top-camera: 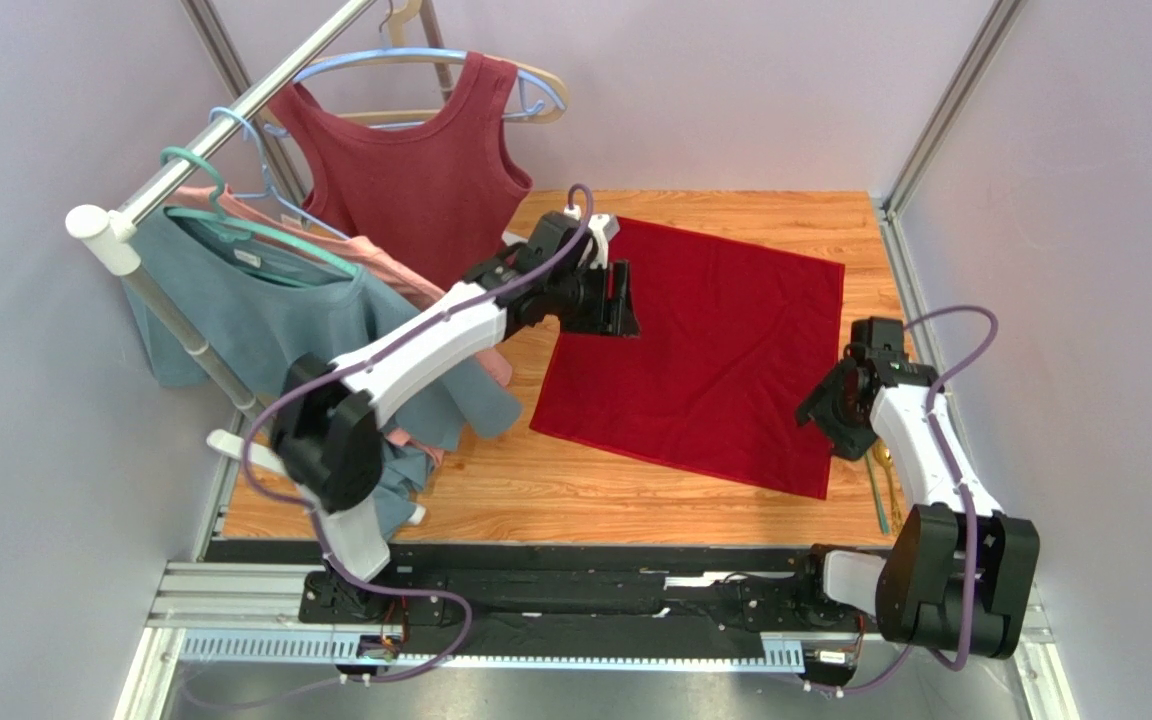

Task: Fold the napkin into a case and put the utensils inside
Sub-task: Pick up the flattened napkin from the center of the board.

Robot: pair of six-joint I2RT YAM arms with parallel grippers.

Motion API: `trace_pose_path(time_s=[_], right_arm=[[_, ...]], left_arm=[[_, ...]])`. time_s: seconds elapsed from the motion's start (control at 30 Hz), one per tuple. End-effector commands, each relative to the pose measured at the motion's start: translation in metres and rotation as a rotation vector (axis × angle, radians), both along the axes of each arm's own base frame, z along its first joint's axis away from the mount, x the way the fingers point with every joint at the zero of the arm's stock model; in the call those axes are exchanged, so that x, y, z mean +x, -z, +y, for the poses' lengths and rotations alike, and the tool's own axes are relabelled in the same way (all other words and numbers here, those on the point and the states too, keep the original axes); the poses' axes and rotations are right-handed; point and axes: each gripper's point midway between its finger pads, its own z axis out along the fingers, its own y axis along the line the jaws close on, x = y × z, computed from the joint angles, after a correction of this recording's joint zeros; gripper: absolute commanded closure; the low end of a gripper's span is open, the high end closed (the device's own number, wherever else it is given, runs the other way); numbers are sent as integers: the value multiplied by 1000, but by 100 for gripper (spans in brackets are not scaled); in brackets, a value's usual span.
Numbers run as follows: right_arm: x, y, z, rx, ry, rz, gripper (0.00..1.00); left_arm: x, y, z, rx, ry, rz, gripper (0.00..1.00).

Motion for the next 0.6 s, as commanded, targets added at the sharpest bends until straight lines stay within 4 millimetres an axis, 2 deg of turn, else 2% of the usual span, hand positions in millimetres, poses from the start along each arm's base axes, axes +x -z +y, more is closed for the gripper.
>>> trace_pose_path(time_s=[0.0, 0.03, 0.07, 0.1, 0.17, 0.23, 0.4, 0.57], right_arm=[[-33, 8, 6, 61, 80, 59, 44], [-37, 9, 6, 79, 112, 74, 47], [-42, 12, 3, 100, 169, 92, 53], [-48, 18, -1, 94, 201, 123, 53], [-64, 35, -4, 117, 271, 186, 54], [-73, 48, -2, 142, 298, 218, 55], [-78, 52, -21, 48, 372, 223, 56], [-76, 59, -23, 50, 369, 244, 53]], left_arm=[[-59, -32, -10, -115, 7, -46, 36], [-72, -22, -8, -110, 23, -38, 36], [-83, -35, -6, -132, 39, -65, 36], [-93, -35, -8, -127, 63, -74, 36], [-105, -36, -5, -128, 91, -79, 37], [-112, -32, -2, -112, 117, -75, 37], [-112, -31, 4, -87, 134, -105, 40], [-112, -33, -1, -110, 145, -98, 40]])
